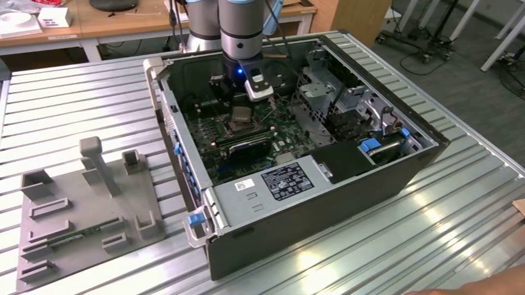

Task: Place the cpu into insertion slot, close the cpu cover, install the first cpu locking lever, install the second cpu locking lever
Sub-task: 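Place the cpu into insertion slot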

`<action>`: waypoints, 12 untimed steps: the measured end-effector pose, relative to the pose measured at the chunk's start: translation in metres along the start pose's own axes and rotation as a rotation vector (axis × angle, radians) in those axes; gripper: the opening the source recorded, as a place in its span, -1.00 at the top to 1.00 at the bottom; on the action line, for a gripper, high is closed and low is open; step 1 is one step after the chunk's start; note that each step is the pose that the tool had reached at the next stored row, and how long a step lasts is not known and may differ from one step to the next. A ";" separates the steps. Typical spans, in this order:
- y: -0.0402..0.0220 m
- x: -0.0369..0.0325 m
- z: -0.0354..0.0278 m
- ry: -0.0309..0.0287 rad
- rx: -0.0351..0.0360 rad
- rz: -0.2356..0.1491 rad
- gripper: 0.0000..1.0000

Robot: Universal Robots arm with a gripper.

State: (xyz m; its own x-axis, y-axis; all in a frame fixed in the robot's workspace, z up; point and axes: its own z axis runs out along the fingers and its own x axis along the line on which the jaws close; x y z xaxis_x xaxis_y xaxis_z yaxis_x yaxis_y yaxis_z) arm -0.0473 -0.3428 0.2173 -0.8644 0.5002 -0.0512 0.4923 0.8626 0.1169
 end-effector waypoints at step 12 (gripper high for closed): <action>0.0000 0.0001 0.0003 -0.0127 0.0054 0.108 -0.08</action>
State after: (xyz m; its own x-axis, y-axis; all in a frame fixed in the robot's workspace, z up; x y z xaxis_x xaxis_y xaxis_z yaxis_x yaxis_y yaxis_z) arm -0.0473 -0.3427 0.2170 -0.8051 0.5909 -0.0512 0.5828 0.8041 0.1171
